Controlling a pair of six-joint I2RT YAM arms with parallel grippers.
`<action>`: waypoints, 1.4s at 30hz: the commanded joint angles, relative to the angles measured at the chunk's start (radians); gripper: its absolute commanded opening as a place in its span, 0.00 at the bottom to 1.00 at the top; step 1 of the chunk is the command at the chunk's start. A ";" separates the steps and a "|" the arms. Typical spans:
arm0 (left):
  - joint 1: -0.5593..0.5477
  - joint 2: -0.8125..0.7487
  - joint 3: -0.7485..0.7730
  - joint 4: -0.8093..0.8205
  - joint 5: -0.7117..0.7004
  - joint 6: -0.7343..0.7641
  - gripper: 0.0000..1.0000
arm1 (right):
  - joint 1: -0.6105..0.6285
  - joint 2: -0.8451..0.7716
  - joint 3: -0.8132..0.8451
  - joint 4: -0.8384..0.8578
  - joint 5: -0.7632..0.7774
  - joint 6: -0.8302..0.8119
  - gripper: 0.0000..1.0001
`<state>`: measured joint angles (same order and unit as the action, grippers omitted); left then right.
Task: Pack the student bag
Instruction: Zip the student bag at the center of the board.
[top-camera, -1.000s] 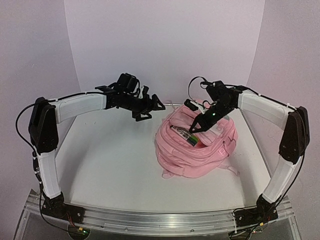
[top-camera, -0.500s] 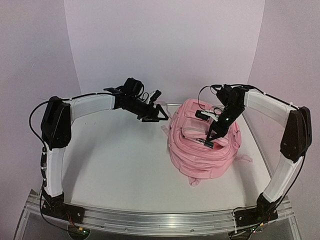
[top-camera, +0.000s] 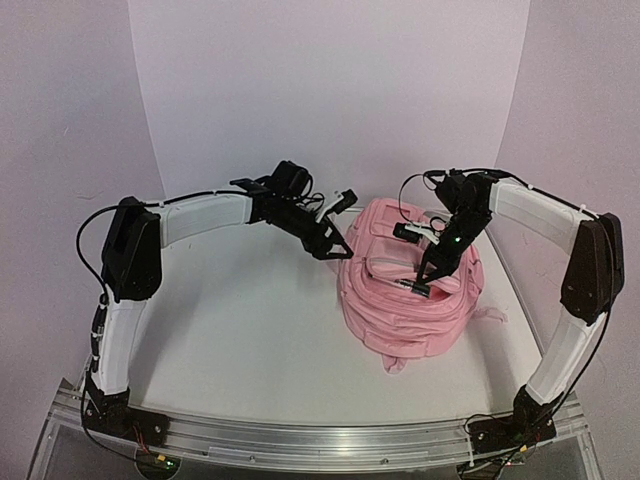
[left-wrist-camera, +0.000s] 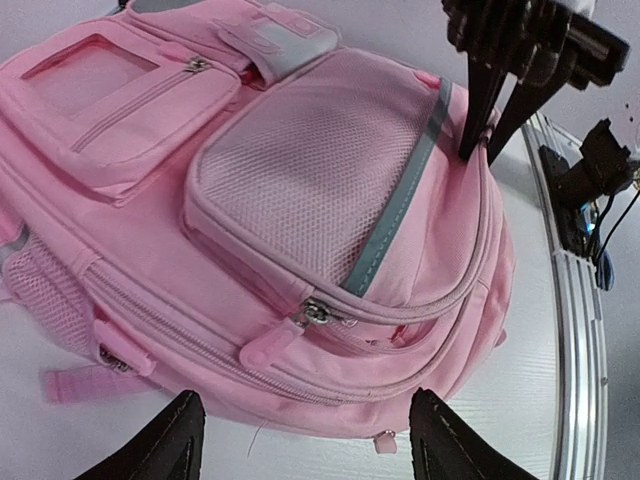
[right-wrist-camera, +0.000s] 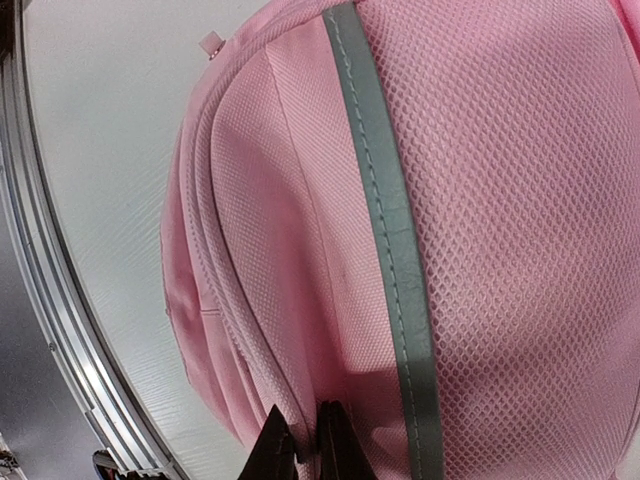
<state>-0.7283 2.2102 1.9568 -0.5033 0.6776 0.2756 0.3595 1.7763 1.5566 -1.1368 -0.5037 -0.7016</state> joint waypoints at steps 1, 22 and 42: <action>-0.026 0.039 0.080 -0.032 -0.038 0.155 0.69 | -0.015 -0.015 -0.010 -0.082 0.035 0.028 0.08; -0.050 0.172 0.247 -0.107 -0.041 0.305 0.56 | -0.014 0.026 0.014 -0.088 0.014 0.045 0.05; -0.071 0.150 0.177 -0.136 -0.052 0.295 0.31 | -0.014 0.058 0.035 -0.087 0.011 0.059 0.04</action>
<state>-0.7886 2.3783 2.1561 -0.6030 0.6262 0.5573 0.3584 1.8080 1.5687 -1.1521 -0.5219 -0.6631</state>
